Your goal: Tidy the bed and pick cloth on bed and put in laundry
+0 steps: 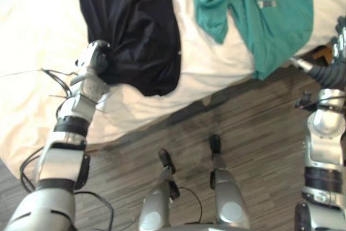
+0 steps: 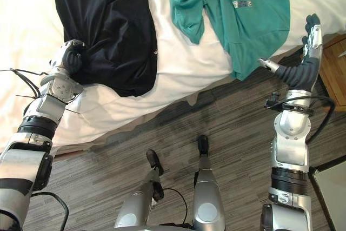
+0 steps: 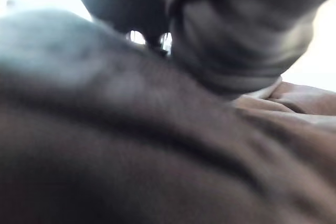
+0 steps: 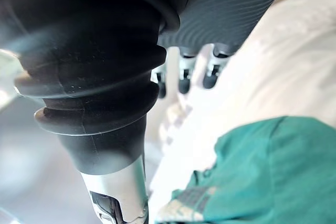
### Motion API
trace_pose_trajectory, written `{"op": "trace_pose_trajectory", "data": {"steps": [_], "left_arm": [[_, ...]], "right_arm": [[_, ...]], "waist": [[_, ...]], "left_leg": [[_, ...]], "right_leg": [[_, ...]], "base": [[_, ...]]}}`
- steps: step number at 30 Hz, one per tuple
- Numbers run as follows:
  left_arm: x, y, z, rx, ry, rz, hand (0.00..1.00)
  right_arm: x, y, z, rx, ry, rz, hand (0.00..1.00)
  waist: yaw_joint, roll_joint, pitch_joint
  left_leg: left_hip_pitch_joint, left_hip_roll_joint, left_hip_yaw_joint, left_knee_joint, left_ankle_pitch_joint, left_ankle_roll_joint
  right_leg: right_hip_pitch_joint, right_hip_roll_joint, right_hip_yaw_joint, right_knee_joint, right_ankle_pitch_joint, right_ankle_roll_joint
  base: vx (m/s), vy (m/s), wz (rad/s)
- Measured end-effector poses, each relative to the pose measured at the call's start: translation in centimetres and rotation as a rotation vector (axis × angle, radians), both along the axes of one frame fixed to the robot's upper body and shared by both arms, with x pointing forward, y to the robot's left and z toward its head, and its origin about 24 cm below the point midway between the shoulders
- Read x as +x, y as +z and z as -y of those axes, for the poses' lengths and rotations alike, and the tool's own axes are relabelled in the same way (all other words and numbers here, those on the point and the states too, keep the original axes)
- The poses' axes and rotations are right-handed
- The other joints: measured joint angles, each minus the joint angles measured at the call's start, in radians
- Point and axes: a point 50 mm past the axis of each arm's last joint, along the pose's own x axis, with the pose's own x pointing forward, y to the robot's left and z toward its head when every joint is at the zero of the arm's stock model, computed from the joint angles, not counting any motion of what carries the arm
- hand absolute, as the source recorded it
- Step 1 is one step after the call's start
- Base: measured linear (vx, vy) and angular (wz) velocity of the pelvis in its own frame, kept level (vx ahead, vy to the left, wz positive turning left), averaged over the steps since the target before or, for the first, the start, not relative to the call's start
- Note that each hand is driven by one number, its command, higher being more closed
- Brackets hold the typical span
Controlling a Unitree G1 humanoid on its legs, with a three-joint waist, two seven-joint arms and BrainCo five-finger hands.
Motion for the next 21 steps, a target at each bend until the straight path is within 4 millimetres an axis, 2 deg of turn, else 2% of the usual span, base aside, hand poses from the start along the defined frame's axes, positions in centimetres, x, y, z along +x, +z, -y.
{"op": "trace_pose_trajectory", "data": {"steps": [6, 11, 13, 16, 21], "left_arm": [[-4.0, -3.0, 3.4, -0.261, -0.231, 0.068, 1.0], [-8.2, -4.7, 6.3, -0.484, -0.392, 0.109, 1.0], [-9.2, -4.4, 6.1, -0.533, -0.395, 0.148, 1.0], [-11.6, -3.3, 5.1, -0.728, -0.418, 0.274, 1.0], [-13.2, -4.7, 4.0, -0.891, -0.418, 0.252, 1.0]], "right_arm": [[-0.3, 1.1, 0.8, -0.06, -0.048, 0.02, 0.0], [-0.1, 1.1, 2.2, -0.138, -0.133, -0.033, 0.0], [0.1, 1.2, 2.8, -0.17, -0.167, -0.06, 0.0], [0.9, 2.6, 4.4, -0.23, -0.248, -0.102, 0.0], [2.7, 5.0, 4.8, -0.334, -0.282, -0.155, 0.0]], "waist": [[0.006, 0.0, 0.0], [0.048, 0.002, -0.002], [0.051, 0.003, -0.003], [0.056, 0.009, -0.006], [0.066, 0.017, -0.012]], "left_leg": [[-0.001, -0.001, -0.037, 0.0, 0.002, 0.0], [-0.011, -0.006, -0.054, 0.0, 0.013, -0.002], [-0.019, -0.007, -0.068, 0.0, 0.022, -0.002], [-0.026, -0.008, -0.092, 0.0, 0.035, -0.002], [-0.035, -0.009, -0.106, -0.005, 0.04, 0.001]], "right_leg": [[0.024, -0.006, -0.028, -0.006, 0.0, 0.0], [0.025, -0.006, -0.043, -0.006, 0.0, 0.0], [0.025, -0.006, -0.055, -0.006, 0.0, 0.0], [0.033, -0.008, -0.076, -0.006, -0.001, 0.0], [0.035, -0.008, -0.085, -0.003, -0.002, 0.0]], "base": [[0.03, 0.016, 0.18], [0.01, 0.014, 0.08], [-0.01, 0.012, 0.21], [-0.04, 0.022, 0.23], [-0.05, 0.031, 0.12]]}}
